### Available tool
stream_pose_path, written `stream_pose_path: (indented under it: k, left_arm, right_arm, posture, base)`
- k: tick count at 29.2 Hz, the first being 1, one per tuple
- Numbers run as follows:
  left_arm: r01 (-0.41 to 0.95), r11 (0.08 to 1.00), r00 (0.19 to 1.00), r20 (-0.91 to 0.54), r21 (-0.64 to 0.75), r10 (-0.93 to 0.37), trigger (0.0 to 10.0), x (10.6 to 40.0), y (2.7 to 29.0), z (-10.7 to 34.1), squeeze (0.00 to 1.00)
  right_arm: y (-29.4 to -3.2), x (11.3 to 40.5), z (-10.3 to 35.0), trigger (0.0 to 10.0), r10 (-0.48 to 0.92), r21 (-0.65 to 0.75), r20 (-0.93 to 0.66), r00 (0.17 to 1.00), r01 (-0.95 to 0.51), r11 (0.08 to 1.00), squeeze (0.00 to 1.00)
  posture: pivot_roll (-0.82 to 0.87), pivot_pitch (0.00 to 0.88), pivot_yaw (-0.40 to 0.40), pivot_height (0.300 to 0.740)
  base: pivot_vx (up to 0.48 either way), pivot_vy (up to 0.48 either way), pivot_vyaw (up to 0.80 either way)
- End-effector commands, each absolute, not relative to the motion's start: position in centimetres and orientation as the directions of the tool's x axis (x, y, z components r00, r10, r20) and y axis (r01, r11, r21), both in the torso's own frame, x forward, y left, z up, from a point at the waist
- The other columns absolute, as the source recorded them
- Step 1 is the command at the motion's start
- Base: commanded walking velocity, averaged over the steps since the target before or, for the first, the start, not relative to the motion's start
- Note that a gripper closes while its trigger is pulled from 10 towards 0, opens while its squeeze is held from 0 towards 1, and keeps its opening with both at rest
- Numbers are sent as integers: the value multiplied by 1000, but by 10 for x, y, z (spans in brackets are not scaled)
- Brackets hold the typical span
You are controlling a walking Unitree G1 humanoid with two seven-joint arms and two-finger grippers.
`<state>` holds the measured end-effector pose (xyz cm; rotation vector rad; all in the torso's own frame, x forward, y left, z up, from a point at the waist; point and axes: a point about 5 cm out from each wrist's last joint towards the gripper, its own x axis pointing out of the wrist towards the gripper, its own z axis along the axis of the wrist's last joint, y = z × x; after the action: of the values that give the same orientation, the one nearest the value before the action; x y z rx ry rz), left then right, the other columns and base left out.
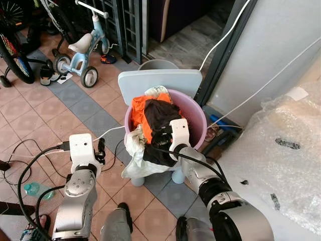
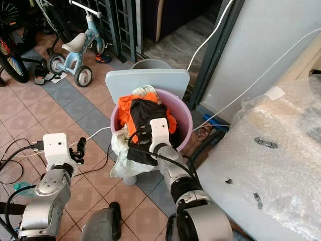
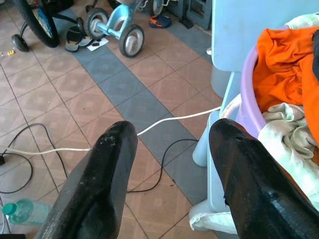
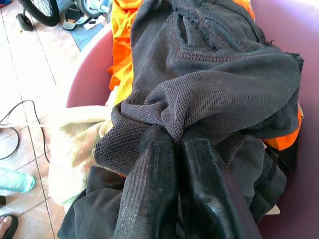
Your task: Clothes washing
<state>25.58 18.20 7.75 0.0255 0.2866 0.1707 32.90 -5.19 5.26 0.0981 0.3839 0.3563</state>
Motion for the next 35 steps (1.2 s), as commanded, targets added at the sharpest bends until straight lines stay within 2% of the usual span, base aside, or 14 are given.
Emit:
stream_pose_path:
  k: [1,9,12,13,15,19,25,30,32,35]
  left_arm:
    - [-162,985,945,-278,58,172,10000,259,184,76,0]
    - [-135,990,957,-255,37,140,10000,275,175,79,0]
    - [-109,994,963,-247,19,110,10000,281,166,80,0]
    - [-109,994,963,-247,19,110,10000,281,166,80,0]
    - [-99,995,968,-232,1,97,10000,284,163,81,0]
    - [-80,997,972,-221,-16,74,10000,286,159,82,0]
    - [-45,998,982,-187,-51,34,10000,291,147,85,0]
    - [-29,998,983,-183,-47,20,10000,291,145,85,0]
    - [-31,998,983,-180,-47,22,10000,290,146,85,0]
    - [-47,998,985,-170,-51,37,10000,290,148,85,0]
  right_arm:
    - [-49,336,65,0,375,183,-292,880,-333,925,0]
    - [-64,359,103,0,302,190,-142,943,-273,943,0]
    - [-89,374,146,0,174,75,61,983,-179,981,0]
    - [-89,374,146,0,174,75,61,983,-179,981,0]
    - [-111,378,179,0,82,-12,215,973,-81,997,0]
    - [-136,374,208,0,7,-77,349,937,21,997,0]
    - [-158,359,209,0,-71,-121,387,919,127,985,0]
    - [-155,352,208,0,-24,-143,390,921,87,986,0]
    - [-154,350,205,10000,-18,-150,371,928,79,986,0]
    - [-152,345,196,10000,-3,-162,338,941,61,985,0]
  posture:
    - [77,114,-19,740]
    - [42,64,0,740]
    - [26,47,12,740]
    - [26,47,12,740]
    - [10,38,19,740]
    - [-8,35,23,740]
    - [-24,35,20,740]
    - [-28,37,19,740]
    - [-28,38,19,740]
    - [-26,41,18,740]
  base:
    - [0,0,0]
    - [0,0,0]
    - [0,0,0]
    - [0,0,0]
    - [0,0,0]
    - [0,0,0]
    - [0,0,0]
    - [0,0,0]
    - [0,0,-206]
    - [0,0,-788]
